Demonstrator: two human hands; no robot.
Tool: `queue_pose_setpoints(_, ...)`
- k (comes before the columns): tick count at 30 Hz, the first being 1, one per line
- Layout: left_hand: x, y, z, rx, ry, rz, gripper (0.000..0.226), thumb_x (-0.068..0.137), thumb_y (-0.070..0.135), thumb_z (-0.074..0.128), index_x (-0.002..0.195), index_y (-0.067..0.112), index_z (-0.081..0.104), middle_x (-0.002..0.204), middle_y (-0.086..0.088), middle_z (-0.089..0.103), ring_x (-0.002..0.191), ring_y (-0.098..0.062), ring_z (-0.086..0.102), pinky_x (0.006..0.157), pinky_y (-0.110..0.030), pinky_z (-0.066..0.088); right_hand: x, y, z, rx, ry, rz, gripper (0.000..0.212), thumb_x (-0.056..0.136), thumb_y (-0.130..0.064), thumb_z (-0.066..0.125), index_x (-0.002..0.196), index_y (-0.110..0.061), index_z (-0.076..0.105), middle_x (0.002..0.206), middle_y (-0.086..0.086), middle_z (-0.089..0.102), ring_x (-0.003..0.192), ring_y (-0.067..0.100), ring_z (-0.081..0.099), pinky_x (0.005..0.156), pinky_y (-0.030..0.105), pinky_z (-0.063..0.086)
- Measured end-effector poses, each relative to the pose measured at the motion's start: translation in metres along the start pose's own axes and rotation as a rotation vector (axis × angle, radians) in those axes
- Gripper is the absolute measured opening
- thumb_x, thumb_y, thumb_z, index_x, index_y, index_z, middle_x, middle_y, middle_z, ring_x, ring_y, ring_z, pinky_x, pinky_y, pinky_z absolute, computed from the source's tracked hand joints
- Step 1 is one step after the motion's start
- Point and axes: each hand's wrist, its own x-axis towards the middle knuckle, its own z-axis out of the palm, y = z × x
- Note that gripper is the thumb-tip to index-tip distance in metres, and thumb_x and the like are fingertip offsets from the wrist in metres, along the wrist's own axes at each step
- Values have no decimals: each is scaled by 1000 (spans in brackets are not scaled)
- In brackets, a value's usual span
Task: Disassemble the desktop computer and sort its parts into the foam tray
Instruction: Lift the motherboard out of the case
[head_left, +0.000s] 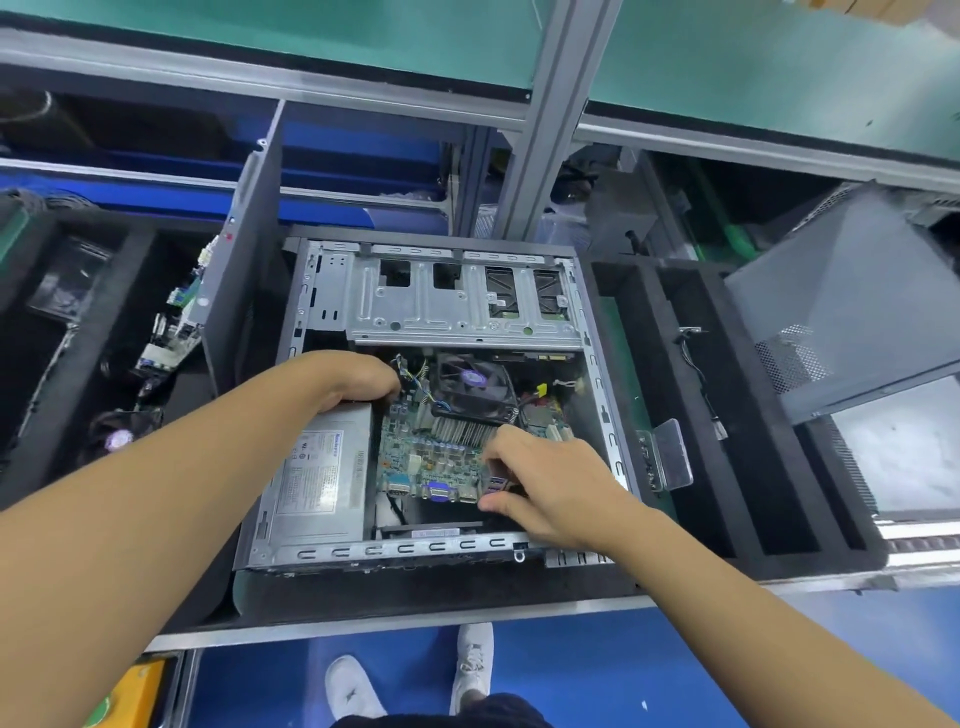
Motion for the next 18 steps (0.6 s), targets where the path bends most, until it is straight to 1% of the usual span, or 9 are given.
queue_pose_setpoints(1, -1, -1, -1, -4, -10, 14, 12, 91, 14, 45, 83, 12, 54, 103, -15, 55, 82, -23, 43, 80, -37, 42, -2, 2, -2, 23, 2, 5, 31, 91, -57, 51, 101, -31, 38, 89, -19, 39, 68, 7, 40, 59, 34, 35)
queue_pose_setpoints(2, -1, -2, -3, -8, -21, 22, 16, 90, 15, 46, 76, 12, 53, 96, -11, 56, 78, -21, 43, 72, -32, 39, -4, 4, -4, 40, 4, 12, 30, 91, -56, 52, 101, -31, 39, 88, -20, 38, 68, 7, 39, 59, 33, 34)
queue_pose_setpoints(4, -3, -2, -6, -29, -28, 32, 20, 89, 14, 45, 70, 12, 52, 77, -6, 61, 60, -16, 45, 56, -27, 34, -6, 6, -6, 60, 13, 22, 30, 92, -55, 54, 102, -30, 40, 87, -20, 38, 68, 7, 37, 60, 33, 35)
queue_pose_setpoints(6, -7, -1, -9, -29, -11, 31, 22, 88, 14, 43, 67, 14, 48, 60, -1, 56, 49, -14, 41, 51, -27, 30, -4, 3, -5, 49, 20, 26, 31, 92, -54, 54, 104, -29, 40, 88, -20, 36, 67, 7, 35, 60, 34, 36)
queue_pose_setpoints(10, -10, 1, -11, 129, 44, 33, 28, 92, 9, 36, 65, 16, 36, 65, -3, 35, 55, -17, 24, 55, -30, 21, 4, -12, 2, -4, -46, 7, 36, 94, -56, 49, 106, -24, 40, 93, -13, 45, 67, 19, 49, 60, 39, 43)
queue_pose_setpoints(13, -9, 1, -7, 174, 64, 52, 29, 98, 10, 32, 70, 10, 41, 73, -5, 39, 61, -18, 28, 57, -31, 23, 3, -13, 5, 12, -6, 19, 37, 95, -55, 48, 111, -22, 44, 101, -9, 48, 74, 20, 53, 60, 37, 39)
queue_pose_setpoints(15, -12, 1, -4, 176, 71, 62, 27, 98, 8, 30, 72, 5, 36, 73, -4, 36, 61, -17, 26, 55, -32, 21, -1, -12, 5, 31, 6, 10, 37, 95, -54, 48, 112, -22, 45, 102, -10, 47, 74, 18, 52, 60, 35, 36)
queue_pose_setpoints(17, -12, 0, -3, 144, 60, 75, 28, 98, 8, 32, 71, 9, 38, 76, -2, 32, 63, -18, 28, 57, -33, 24, -4, -9, 3, 45, 11, -4, 37, 94, -55, 48, 111, -23, 45, 101, -12, 47, 72, 15, 48, 59, 33, 33)
queue_pose_setpoints(18, -13, 0, -3, 121, 58, 86, 26, 98, 8, 34, 74, 8, 44, 77, -14, 41, 66, -21, 37, 61, -34, 31, -5, -7, 2, 48, 19, -12, 36, 94, -56, 48, 111, -25, 44, 100, -13, 46, 72, 12, 46, 59, 32, 32)
